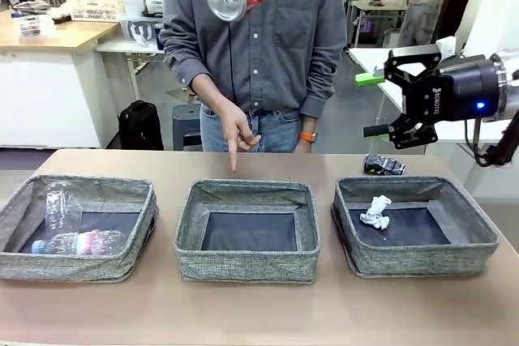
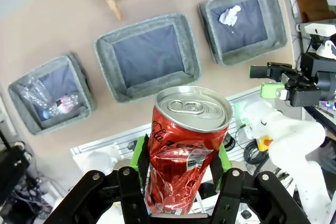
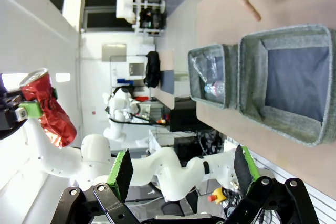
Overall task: Sort the waste into the appropriate baskets.
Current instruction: Place the picked waste into the Fabric basket indicated by the person.
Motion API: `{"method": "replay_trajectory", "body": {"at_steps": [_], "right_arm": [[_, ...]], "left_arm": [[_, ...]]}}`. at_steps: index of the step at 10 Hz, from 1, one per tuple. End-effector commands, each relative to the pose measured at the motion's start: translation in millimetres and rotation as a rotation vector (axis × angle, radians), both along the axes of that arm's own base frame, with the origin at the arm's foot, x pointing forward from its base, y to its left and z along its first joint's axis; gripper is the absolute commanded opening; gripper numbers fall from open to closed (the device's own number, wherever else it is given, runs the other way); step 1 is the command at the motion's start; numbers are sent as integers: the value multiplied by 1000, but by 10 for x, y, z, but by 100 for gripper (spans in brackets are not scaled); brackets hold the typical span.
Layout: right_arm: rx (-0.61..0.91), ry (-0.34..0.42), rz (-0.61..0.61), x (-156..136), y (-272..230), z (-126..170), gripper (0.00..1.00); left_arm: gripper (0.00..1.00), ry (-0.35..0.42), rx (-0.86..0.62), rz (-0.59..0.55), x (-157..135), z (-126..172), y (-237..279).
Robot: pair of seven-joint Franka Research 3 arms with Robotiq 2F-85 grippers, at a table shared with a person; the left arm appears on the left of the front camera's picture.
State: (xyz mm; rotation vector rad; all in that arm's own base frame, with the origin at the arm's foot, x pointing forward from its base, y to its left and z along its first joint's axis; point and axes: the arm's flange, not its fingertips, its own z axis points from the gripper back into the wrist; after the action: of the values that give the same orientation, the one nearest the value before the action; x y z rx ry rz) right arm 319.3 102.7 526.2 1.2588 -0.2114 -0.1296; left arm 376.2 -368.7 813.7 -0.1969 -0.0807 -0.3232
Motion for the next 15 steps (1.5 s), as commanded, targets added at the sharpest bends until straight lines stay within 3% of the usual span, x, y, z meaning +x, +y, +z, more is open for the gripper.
{"method": "replay_trajectory", "body": {"at_steps": [1,3,4,6,9,11,13,15], "right_arm": [[10,12,-3,-6,7,19,100],[10,12,-3,-6,7,19,100],[10,12,-3,-6,7,19,100],[10,12,-3,-6,7,19,100],[10,12,-3,-6,7,19,100],[10,12,-3,-6,7,19,100],[10,12,-3,-6,7,19,100],[10,12,-3,-6,7,19,100]], "left_arm": [[56,-13,16,1,-28,29,29],[56,0,0,0,0,0,0],[56,-7,27,12,31,-195,-59],[56,29,36,96,-14,-867,1],[56,158,-45,72,-31,-2158,-20],[56,246,-27,151,-40,-2943,-3],[56,184,17,243,13,-3546,145],[56,126,63,291,124,-3767,204]]}}
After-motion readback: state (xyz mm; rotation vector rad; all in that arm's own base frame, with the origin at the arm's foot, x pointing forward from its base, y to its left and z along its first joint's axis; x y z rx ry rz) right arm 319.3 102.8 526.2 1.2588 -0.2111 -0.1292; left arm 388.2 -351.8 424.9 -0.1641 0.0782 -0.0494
